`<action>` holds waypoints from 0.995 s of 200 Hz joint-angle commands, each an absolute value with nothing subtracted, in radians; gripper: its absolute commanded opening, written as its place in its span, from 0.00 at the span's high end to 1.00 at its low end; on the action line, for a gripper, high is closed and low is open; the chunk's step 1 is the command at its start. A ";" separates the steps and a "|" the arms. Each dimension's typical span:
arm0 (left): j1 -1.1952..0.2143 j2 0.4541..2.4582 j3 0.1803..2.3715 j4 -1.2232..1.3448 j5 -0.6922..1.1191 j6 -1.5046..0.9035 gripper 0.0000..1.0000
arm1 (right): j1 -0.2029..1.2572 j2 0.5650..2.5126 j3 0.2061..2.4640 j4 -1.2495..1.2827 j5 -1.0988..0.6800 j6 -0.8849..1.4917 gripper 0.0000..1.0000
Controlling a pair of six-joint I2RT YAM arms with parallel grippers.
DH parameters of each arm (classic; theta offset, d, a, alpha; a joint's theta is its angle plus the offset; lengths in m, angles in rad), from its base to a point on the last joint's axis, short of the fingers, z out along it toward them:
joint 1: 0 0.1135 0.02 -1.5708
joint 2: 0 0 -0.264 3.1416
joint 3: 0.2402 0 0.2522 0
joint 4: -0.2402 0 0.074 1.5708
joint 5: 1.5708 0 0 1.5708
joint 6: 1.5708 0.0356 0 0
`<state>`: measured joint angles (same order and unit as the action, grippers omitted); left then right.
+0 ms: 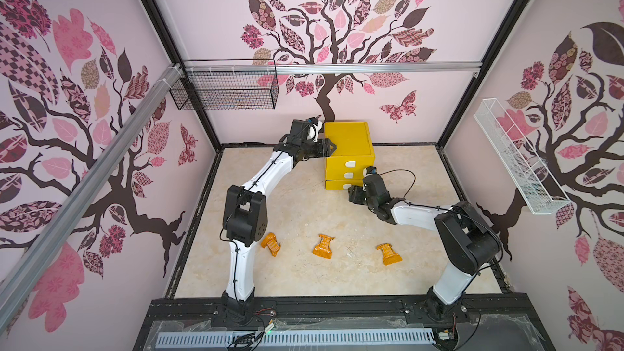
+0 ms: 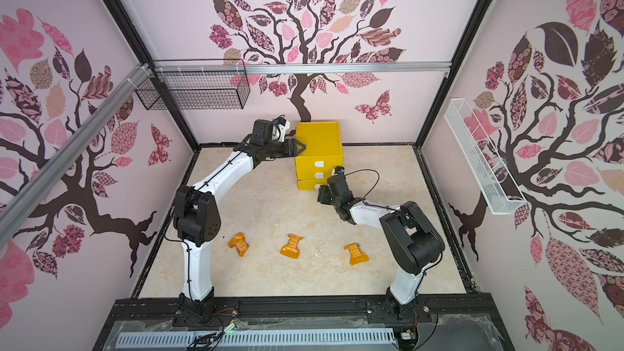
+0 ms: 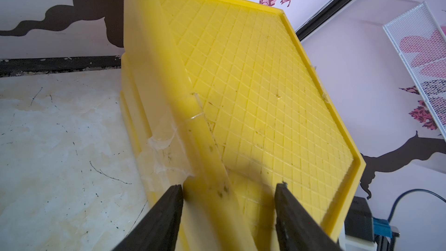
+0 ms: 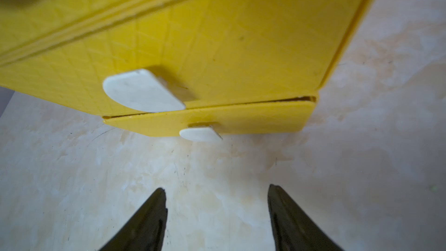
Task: Place the cookies into the drawer by color
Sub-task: Close the drawer in the storage box.
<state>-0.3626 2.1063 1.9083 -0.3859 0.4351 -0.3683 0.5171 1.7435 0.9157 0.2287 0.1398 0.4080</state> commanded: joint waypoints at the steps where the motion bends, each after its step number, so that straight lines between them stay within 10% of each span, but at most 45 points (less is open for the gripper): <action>1: -0.366 2.120 1.859 -0.508 0.412 -0.353 0.36 | 0.514 1.801 0.902 0.374 0.177 0.457 0.29; 116: -0.367 2.077 1.838 -0.510 0.407 -0.337 0.34 | 0.496 2.178 0.748 1.193 -0.022 1.289 0.27; 199: -0.367 2.081 1.842 -0.509 0.406 -0.340 0.34 | 0.496 2.243 0.787 1.142 0.022 1.430 0.27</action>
